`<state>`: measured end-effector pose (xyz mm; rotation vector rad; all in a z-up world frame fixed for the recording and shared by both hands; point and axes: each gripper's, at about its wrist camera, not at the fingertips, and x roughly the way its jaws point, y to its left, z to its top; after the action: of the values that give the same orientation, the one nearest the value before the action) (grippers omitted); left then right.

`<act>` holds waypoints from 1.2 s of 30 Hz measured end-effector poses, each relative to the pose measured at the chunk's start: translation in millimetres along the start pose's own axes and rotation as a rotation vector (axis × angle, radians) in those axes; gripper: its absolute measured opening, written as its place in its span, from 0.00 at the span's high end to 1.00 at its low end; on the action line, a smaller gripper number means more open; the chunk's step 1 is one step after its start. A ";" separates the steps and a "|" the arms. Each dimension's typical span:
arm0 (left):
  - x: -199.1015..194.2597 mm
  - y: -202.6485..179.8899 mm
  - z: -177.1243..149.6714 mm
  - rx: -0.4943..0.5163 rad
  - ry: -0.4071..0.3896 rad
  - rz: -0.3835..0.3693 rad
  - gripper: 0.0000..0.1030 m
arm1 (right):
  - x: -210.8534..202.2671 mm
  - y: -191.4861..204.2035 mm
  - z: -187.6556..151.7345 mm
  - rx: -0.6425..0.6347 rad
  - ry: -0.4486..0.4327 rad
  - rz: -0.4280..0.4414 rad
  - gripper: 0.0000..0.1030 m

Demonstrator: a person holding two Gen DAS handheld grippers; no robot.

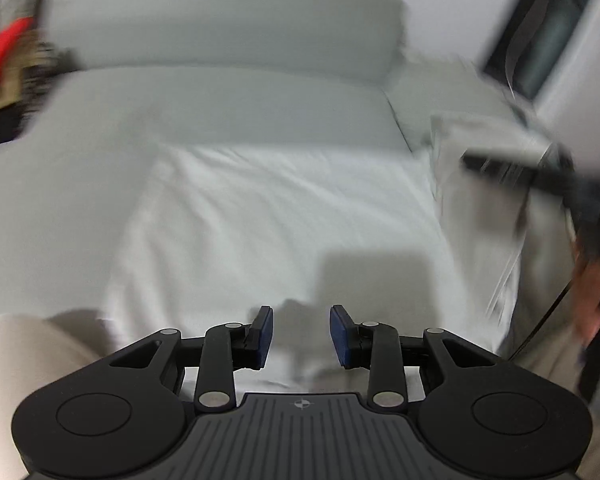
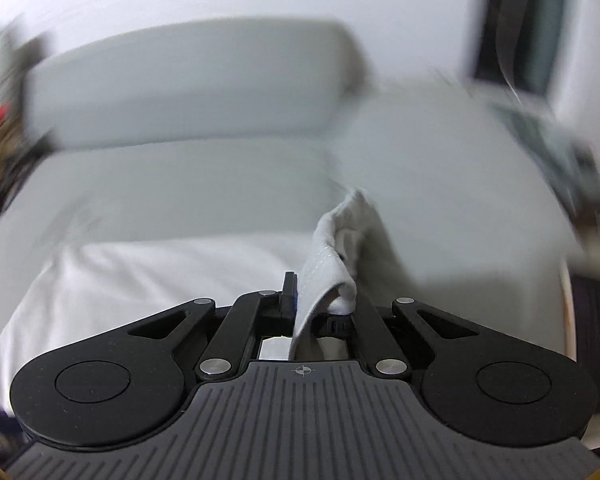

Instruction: Fold clothes

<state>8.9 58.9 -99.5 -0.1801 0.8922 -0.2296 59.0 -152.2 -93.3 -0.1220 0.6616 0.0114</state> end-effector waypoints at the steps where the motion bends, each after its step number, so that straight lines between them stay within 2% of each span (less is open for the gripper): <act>1: -11.0 11.1 3.3 -0.047 -0.037 0.014 0.69 | -3.5 22.2 5.3 -0.071 -0.028 0.026 0.96; 3: -30.9 34.7 8.6 -0.139 -0.107 0.051 0.69 | -8.1 63.5 7.4 -0.177 -0.062 0.102 0.96; 5: -42.7 54.4 10.2 -0.201 -0.149 0.078 0.69 | -0.9 100.0 6.8 -0.248 -0.058 0.194 0.96; 8: -48.6 76.3 8.6 -0.257 -0.164 0.110 0.69 | 23.2 139.1 -9.2 -0.330 0.056 0.302 0.96; 10: -46.5 82.7 4.9 -0.277 -0.155 0.108 0.70 | 36.4 155.8 -26.3 -0.354 0.170 0.331 0.96; 14: -40.8 91.4 0.3 -0.309 -0.141 0.088 0.69 | 45.6 151.7 -28.0 -0.319 0.211 0.337 0.94; 17: -37.5 94.2 2.8 -0.323 -0.146 0.081 0.69 | 40.7 143.1 -18.8 -0.248 0.251 0.384 0.81; 18: -38.6 94.8 3.1 -0.325 -0.153 0.084 0.70 | 32.7 144.0 -21.2 -0.237 0.231 0.387 0.92; 19: -40.8 95.9 2.4 -0.328 -0.161 0.089 0.70 | 27.4 143.6 -22.4 -0.254 0.192 0.382 0.97; 23: -46.5 103.3 0.6 -0.358 -0.185 0.103 0.78 | -3.8 163.7 -30.3 -0.331 0.085 0.356 0.97; 26: -50.2 108.5 0.0 -0.379 -0.198 0.119 0.78 | -13.2 172.0 -21.8 -0.329 0.043 0.362 0.97; 31: -51.6 110.9 -0.7 -0.392 -0.201 0.142 0.78 | -24.4 171.2 -19.7 -0.331 0.020 0.381 0.97; 33: -52.3 109.2 -1.2 -0.394 -0.202 0.152 0.78 | -19.8 172.8 -20.4 -0.348 0.051 0.411 0.97; 35: -53.2 107.7 -1.4 -0.390 -0.205 0.167 0.78 | -16.4 169.7 -23.2 -0.383 0.094 0.507 0.87; 36: -53.4 107.1 -1.3 -0.386 -0.205 0.173 0.78 | -15.9 167.8 -23.6 -0.387 0.120 0.567 0.76</act>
<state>-11.3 176.3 -87.2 -0.4733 0.7356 0.1240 23.8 12.1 -120.4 -0.3058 0.7908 0.6840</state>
